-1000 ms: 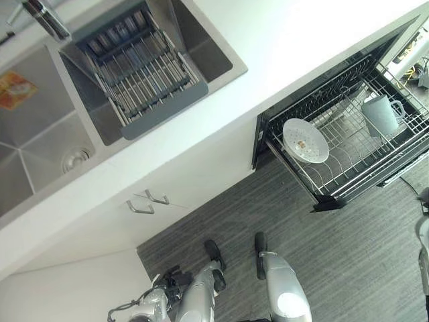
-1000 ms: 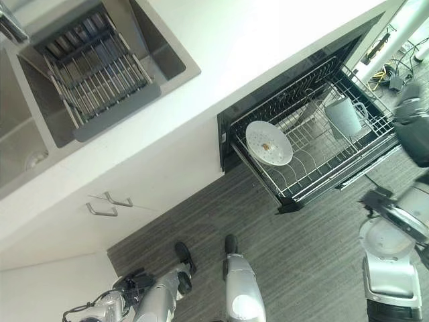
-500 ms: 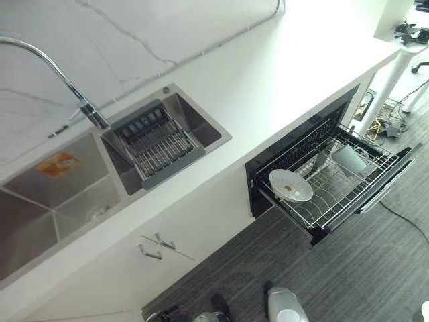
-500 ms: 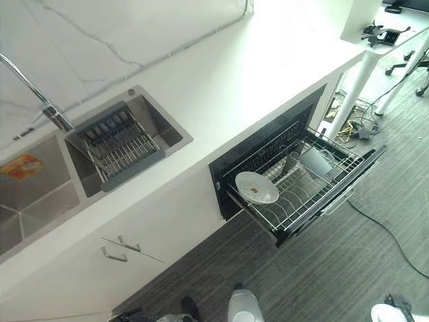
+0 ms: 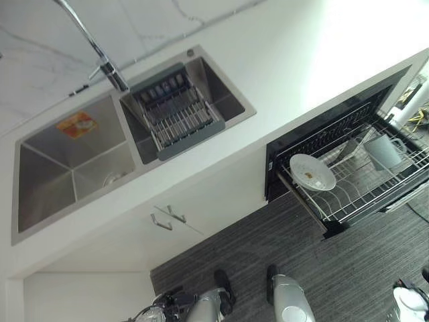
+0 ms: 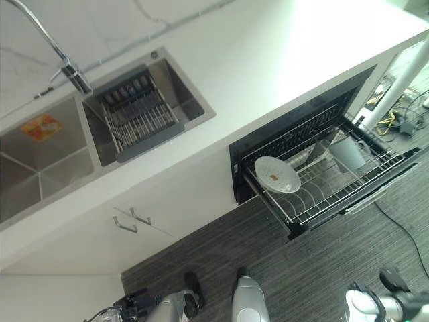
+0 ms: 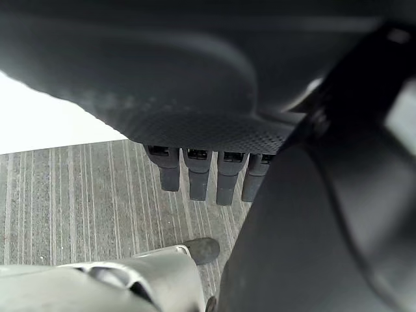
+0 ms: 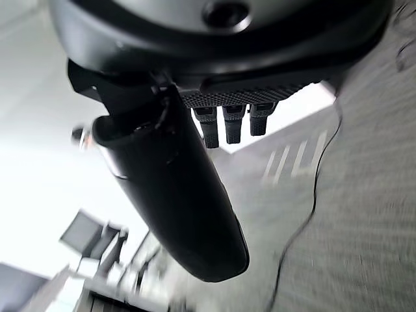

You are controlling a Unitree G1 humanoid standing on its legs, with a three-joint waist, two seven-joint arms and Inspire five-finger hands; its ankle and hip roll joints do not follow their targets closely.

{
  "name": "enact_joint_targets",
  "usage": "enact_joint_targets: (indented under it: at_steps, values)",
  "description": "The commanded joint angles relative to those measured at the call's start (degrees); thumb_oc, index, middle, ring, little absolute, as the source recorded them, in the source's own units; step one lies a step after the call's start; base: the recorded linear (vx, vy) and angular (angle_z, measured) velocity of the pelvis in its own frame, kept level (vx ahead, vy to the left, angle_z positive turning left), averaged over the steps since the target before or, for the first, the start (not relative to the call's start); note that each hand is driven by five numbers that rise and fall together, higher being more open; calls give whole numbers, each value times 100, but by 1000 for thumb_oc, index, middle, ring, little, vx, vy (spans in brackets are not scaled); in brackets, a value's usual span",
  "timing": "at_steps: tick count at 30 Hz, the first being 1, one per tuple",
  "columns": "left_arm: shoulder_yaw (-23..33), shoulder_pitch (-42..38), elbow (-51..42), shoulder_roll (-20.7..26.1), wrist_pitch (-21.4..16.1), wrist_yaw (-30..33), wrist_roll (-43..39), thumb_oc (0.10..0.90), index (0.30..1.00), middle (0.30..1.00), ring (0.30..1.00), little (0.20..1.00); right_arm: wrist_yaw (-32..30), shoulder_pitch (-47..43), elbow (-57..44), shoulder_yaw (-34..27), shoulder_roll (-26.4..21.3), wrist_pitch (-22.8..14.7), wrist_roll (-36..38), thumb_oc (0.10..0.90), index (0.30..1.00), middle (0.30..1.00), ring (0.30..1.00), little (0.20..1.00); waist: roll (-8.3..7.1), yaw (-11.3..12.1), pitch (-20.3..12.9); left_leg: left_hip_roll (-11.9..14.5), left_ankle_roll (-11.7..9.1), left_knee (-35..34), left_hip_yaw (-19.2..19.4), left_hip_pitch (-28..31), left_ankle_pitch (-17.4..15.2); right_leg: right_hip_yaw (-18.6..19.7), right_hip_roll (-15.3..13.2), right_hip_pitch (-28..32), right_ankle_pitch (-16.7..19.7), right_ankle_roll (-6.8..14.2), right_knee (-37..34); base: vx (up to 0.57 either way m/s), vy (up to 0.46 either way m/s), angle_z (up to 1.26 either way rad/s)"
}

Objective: Place the dishes in the dishwasher.

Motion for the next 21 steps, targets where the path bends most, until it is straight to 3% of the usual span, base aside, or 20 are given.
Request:
enact_joint_targets:
  at_steps: [1,6,9,12,21]
  values:
    - [-174,-52,-96,249,233,248,-261,800,900,900,900,900,283,-387,-335,212,-848,147,-900,800,900,900,900,900,-173,180,96,88,-118,616,-247,-43,-1075,-11,87,315,-447,207,-323,-127,-85,24]
    - [-200,-173,-261,435,274,288,-258,800,900,900,900,900,1002,-1077,-465,1016,-1283,278,-961,800,900,900,900,900,-265,422,304,89,-87,616,-364,-358,-974,-118,86,16,-456,229,-124,-57,-84,19]
    - [-232,-257,-310,497,266,331,-187,800,900,900,900,900,1566,-1502,-672,1512,-1580,200,-1694,800,900,900,900,900,-310,596,390,112,-83,616,-418,-585,-890,-240,78,-183,-499,234,51,-11,-82,22]
    - [-242,-280,-376,595,270,376,-182,800,900,900,900,900,1378,-1881,-767,1912,-1930,412,-1811,800,900,900,900,900,-399,756,446,110,-123,616,-445,-699,-910,-299,61,-265,-696,298,259,99,-96,15]
    - [-164,-248,-218,767,181,341,-21,800,900,900,900,900,1444,-2814,-646,2177,-2493,400,-1998,800,900,900,900,900,-501,1210,505,245,-255,616,-668,-1174,-714,-596,208,-275,-888,255,460,116,-53,21]
